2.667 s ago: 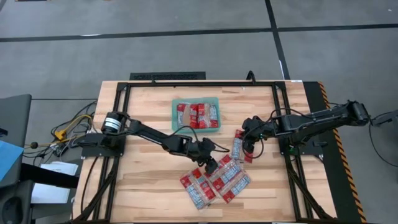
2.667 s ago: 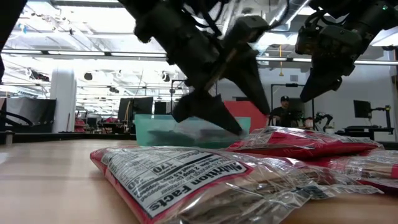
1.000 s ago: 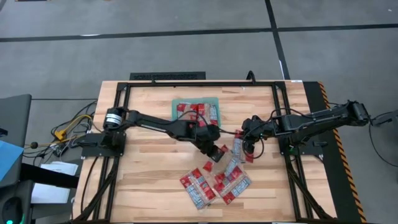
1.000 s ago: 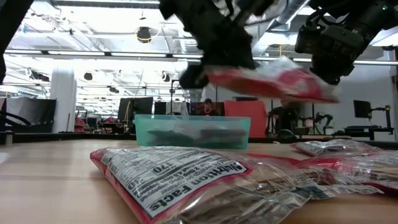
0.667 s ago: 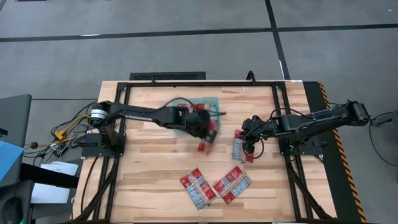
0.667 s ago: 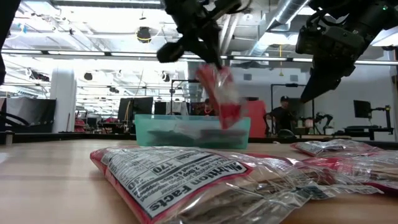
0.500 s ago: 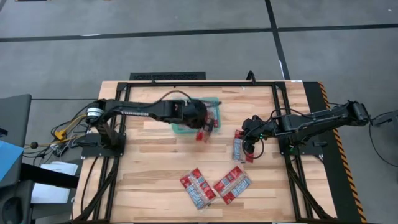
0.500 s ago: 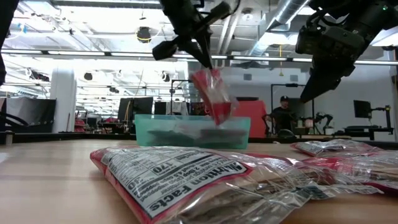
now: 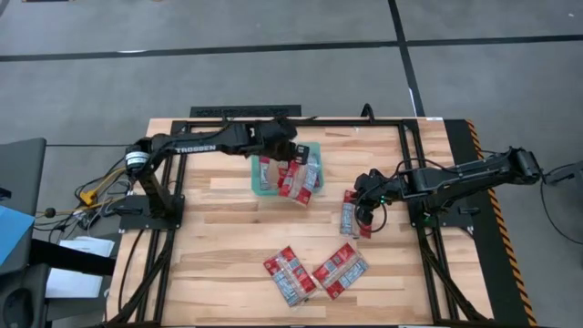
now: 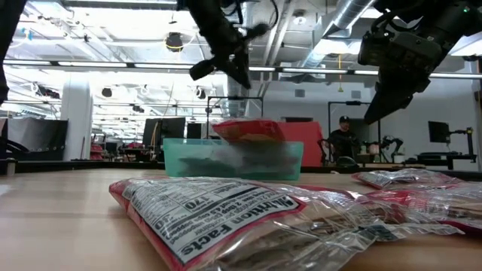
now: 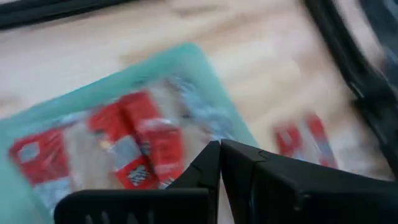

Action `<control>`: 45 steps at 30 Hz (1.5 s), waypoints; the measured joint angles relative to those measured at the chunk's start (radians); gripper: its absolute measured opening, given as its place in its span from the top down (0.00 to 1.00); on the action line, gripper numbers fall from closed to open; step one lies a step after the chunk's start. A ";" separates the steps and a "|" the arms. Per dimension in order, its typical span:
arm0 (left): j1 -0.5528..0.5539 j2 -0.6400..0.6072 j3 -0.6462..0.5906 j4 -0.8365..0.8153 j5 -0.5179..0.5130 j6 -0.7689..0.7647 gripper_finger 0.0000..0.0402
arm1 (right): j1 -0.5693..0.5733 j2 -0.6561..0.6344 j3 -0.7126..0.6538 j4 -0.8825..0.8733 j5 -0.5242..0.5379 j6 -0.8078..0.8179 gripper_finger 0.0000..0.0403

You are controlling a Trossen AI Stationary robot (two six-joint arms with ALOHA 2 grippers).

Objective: Sort popcorn bags into baskets
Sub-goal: Put the red popcorn bag into the blue bin

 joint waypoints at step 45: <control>-0.146 0.208 0.000 0.134 0.021 0.373 1.00 | -0.001 0.000 0.000 0.002 0.030 0.000 0.71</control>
